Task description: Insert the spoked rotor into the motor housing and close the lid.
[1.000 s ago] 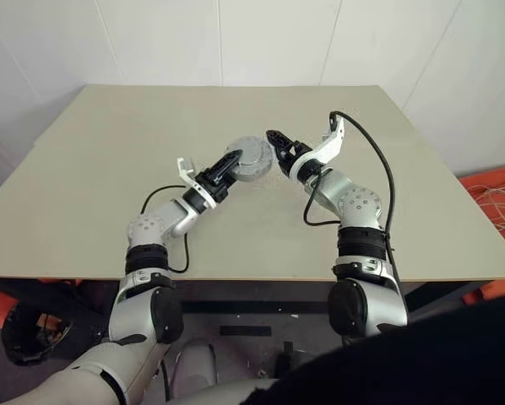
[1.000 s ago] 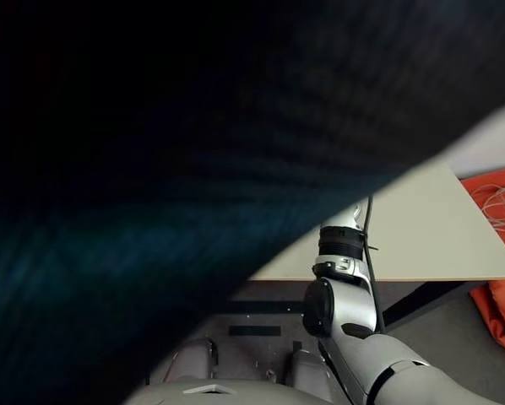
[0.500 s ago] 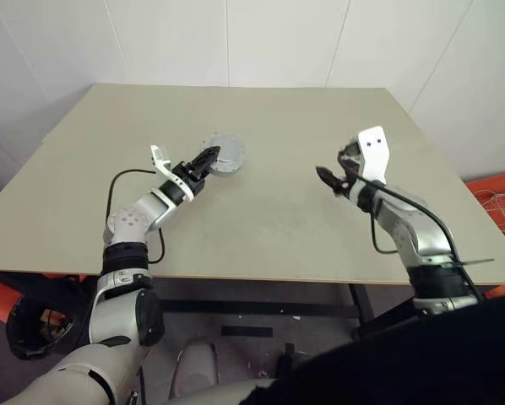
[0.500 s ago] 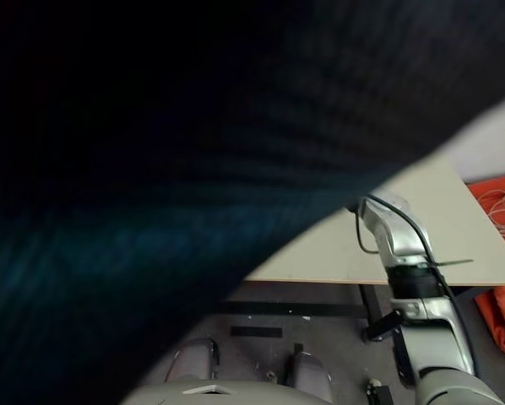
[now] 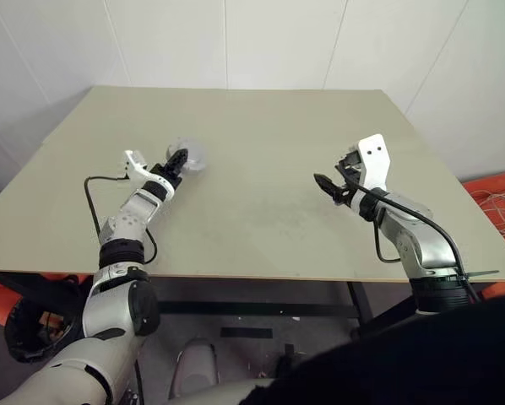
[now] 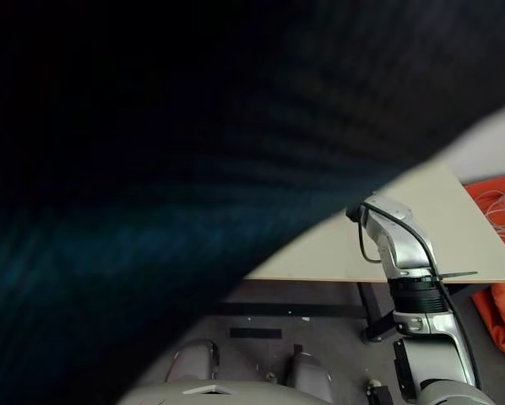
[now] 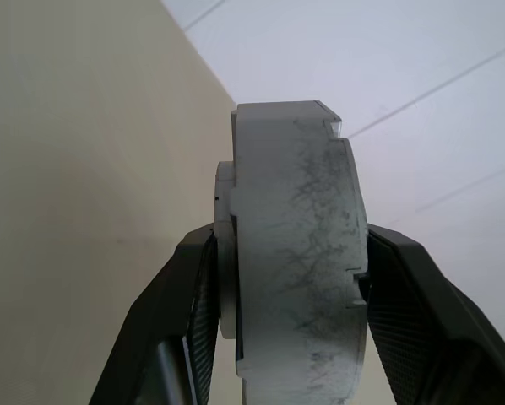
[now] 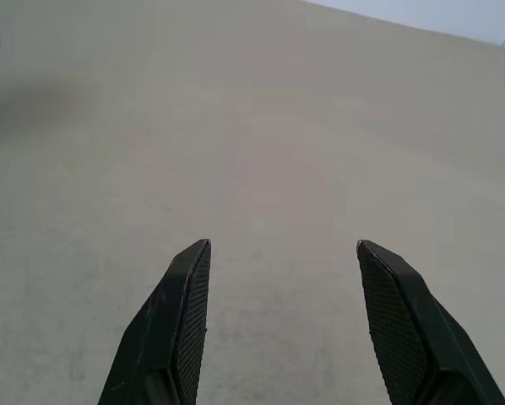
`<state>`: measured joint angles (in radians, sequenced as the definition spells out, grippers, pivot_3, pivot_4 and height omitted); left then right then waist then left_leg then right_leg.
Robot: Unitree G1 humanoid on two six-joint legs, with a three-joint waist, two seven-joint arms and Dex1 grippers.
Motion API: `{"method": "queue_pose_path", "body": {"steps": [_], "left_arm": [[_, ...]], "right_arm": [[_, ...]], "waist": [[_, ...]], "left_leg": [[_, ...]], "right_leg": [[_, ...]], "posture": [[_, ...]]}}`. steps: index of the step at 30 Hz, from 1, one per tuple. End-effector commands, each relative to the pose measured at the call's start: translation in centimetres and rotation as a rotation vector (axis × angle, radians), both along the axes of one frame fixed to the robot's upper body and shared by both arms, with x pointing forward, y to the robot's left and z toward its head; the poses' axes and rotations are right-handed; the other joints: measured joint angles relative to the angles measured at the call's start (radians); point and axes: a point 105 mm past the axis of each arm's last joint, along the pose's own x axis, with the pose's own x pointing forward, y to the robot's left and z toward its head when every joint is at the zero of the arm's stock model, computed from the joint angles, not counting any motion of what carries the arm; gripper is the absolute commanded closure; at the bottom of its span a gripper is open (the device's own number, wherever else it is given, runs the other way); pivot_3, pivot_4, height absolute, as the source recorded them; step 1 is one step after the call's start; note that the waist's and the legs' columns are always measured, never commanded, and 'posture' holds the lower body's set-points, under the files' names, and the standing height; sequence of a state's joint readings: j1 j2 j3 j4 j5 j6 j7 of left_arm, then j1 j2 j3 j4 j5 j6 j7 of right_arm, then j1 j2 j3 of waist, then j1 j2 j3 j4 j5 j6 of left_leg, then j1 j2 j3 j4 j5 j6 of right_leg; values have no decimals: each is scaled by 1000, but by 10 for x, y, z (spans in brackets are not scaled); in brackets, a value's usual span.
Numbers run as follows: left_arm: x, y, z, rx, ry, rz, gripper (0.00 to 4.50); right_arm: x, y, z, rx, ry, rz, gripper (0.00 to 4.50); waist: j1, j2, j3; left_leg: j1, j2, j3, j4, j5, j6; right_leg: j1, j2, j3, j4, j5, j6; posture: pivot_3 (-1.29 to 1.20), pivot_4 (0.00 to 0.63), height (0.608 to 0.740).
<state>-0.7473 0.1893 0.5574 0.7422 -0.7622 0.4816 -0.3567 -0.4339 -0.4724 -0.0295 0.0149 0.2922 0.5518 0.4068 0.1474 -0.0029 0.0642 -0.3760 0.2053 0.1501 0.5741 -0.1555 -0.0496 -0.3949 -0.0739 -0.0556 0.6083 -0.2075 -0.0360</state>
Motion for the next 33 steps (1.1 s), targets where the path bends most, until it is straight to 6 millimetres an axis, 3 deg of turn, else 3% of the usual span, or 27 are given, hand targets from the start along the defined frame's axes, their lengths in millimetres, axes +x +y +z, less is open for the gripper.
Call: {"method": "queue_pose_path", "body": {"steps": [1, 13, 21, 33], "left_arm": [[8, 27, 27, -82, -64, 110, 2399], [1, 47, 15, -259, -60, 159, 2399], [-2, 62, -15, -346, 81, 265, 2399], [4, 54, -15, -340, 125, 270, 2399]], "right_arm": [[3, 0, 28, 37, -85, -6, 1411], [3, 0, 27, 53, -72, -5, 1411], [4, 2, 29, 71, -75, -11, 1411], [6, 5, 31, 83, -79, -17, 1411]], "waist": [[0, 0, 0], [3, 0, 0], [2, 0, 0], [2, 0, 0]], "left_leg": [[0, 0, 0, 0, 0, 0], [0, 0, 0, 1, -1, 2], [0, 0, 0, 1, -2, 2], [1, 0, 0, 1, -2, 2]], "right_leg": [[0, 0, 0, 0, 0, 0], [1, -1, 0, 0, 0, 0], [1, -1, 0, 0, 0, 0], [1, -1, 0, 0, 0, 0]], "posture": [[0, 0, 740], [0, 0, 740], [0, 0, 740], [0, 0, 740]]}}
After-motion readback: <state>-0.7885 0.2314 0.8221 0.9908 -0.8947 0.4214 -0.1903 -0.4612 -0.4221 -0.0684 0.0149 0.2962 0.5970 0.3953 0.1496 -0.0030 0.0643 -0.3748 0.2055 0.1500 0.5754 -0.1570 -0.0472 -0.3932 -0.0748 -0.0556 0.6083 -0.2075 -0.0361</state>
